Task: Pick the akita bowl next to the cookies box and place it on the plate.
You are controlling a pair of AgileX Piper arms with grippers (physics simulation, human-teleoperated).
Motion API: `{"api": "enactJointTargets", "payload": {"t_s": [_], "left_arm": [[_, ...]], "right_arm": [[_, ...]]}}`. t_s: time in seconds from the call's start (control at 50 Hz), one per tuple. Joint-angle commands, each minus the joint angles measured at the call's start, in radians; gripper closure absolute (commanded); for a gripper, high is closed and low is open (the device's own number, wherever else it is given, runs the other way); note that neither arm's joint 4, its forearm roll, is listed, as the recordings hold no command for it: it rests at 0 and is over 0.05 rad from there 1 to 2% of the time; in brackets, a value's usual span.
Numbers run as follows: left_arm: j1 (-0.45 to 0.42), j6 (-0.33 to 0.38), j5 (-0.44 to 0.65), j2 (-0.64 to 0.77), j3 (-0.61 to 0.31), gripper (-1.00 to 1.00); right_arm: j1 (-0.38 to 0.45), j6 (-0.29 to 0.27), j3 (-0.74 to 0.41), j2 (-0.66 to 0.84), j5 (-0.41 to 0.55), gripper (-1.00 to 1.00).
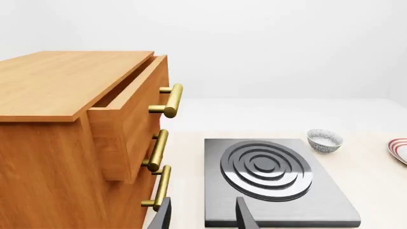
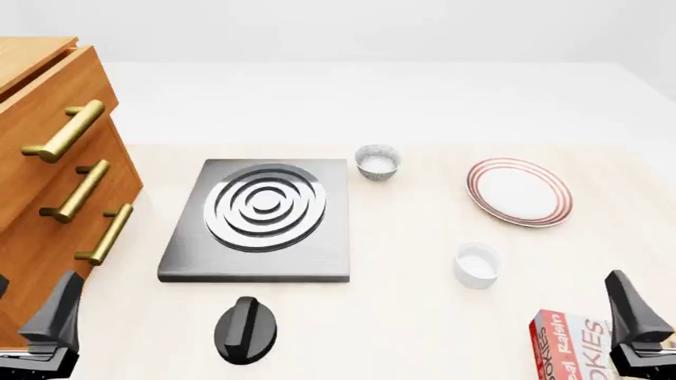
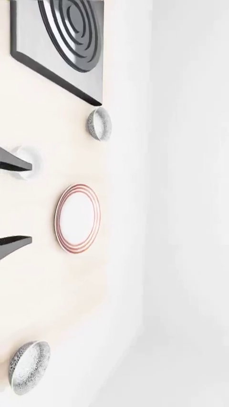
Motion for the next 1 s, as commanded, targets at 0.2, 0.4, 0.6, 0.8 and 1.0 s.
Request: {"api": "enactJointTargets", "payload": {"t_s": [0.2,0.4,0.6,0.8,1.0], "left_arm": [[0.000,0.000,0.000,0.000,0.000,-1.00],[0.000,0.000,0.000,0.000,0.000,-1.00],[0.000,0.000,0.000,0.000,0.000,-1.00],[0.000,0.000,0.000,0.000,0.000,-1.00],[0.000,0.000,0.000,0.000,0.000,-1.00]], "right_arm": [[-0.104,0.050,-0.145,0.257,0.162,-1.00],[-0.178,0.033,-0.275,0.379,0.229,-1.00],[-0.290,-0.001,-0.392,0.638,0.199,-1.00],[-0.343,-0.031,-0.509,0.795,0.191,-1.00],[-0.391,-0.079,-0.607,0.926,0.190,-1.00]]}}
